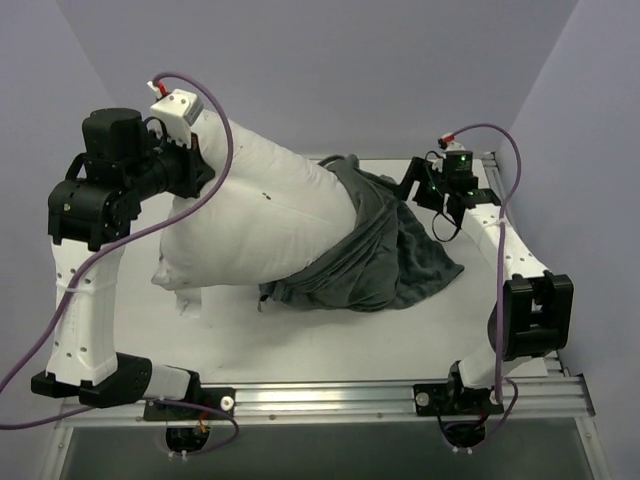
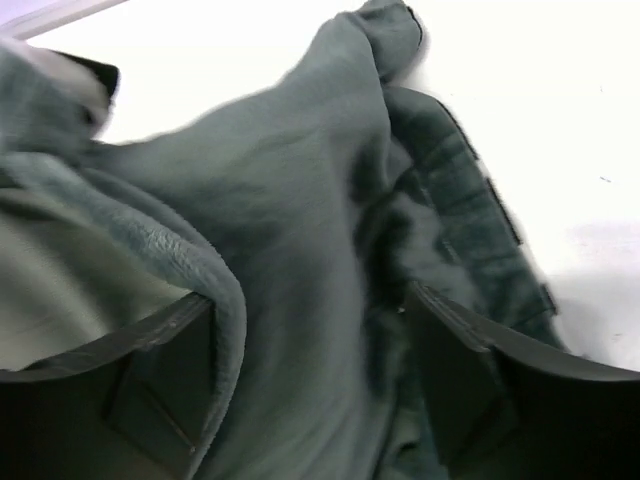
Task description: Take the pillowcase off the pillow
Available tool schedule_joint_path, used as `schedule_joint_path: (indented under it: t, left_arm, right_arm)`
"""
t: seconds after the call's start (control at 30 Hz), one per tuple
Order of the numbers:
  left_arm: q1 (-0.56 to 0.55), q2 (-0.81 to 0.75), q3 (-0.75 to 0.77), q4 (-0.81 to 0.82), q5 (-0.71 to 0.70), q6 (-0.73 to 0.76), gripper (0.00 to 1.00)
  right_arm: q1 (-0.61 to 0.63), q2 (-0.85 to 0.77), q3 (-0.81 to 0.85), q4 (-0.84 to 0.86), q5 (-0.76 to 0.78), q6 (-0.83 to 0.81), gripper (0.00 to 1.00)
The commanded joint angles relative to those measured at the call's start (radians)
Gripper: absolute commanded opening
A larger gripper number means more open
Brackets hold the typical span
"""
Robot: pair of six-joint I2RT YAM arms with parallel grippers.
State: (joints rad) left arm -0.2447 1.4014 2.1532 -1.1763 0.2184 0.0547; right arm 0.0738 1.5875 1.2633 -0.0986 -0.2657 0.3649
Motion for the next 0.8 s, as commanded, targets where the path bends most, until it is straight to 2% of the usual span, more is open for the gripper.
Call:
schedule_joint_path:
  t: [0.0,0.07,0.1,0.13,0.2,0.23,0.3,0.33,0.47,0.6,0.77]
  left_arm:
    - [0.019,-0.047,-0.036,0.240,0.000,-0.099,0.02]
    - [0.021,-0.029,0.002,0.259,-0.022,-0.130,0.02]
    - [0.021,-0.019,0.019,0.259,-0.024,-0.142,0.02]
    - [0.021,-0.006,0.034,0.262,-0.024,-0.170,0.02]
    - [0.022,0.005,0.069,0.267,-0.037,-0.199,0.02]
    - [0.024,0.014,0.076,0.270,-0.045,-0.210,0.02]
    - [0.024,0.022,0.088,0.268,-0.076,-0.231,0.02]
    - [0.024,0.027,0.088,0.268,-0.083,-0.237,0.02]
    - [0.024,0.031,0.077,0.268,-0.088,-0.253,0.02]
    - [0.025,0.030,0.073,0.282,-0.073,-0.280,0.02]
    - [0.042,0.037,0.100,0.285,-0.099,-0.279,0.02]
  right_arm:
    - [0.032,-0.139,0.059,-0.043,0.121,-0.002,0.75]
    - [0.105,-0.231,0.029,-0.013,0.160,0.049,0.82]
    - [0.142,-0.256,0.013,-0.003,0.175,0.064,0.83]
    - [0.231,-0.297,-0.004,0.017,0.204,0.103,0.85]
    - [0.328,-0.320,-0.054,0.023,0.227,0.138,0.86]
    - [0.419,-0.330,-0.065,0.008,0.261,0.160,0.91]
    - [0.501,-0.340,-0.076,-0.021,0.334,0.209,0.94]
    - [0.574,-0.348,-0.079,-0.030,0.385,0.219,0.99]
    - [0.707,-0.342,-0.082,-0.029,0.462,0.264,1.00]
    - [0.765,-0.241,-0.102,0.010,0.456,0.362,0.98]
    - [0.796,-0.176,-0.123,-0.049,0.487,0.460,0.91]
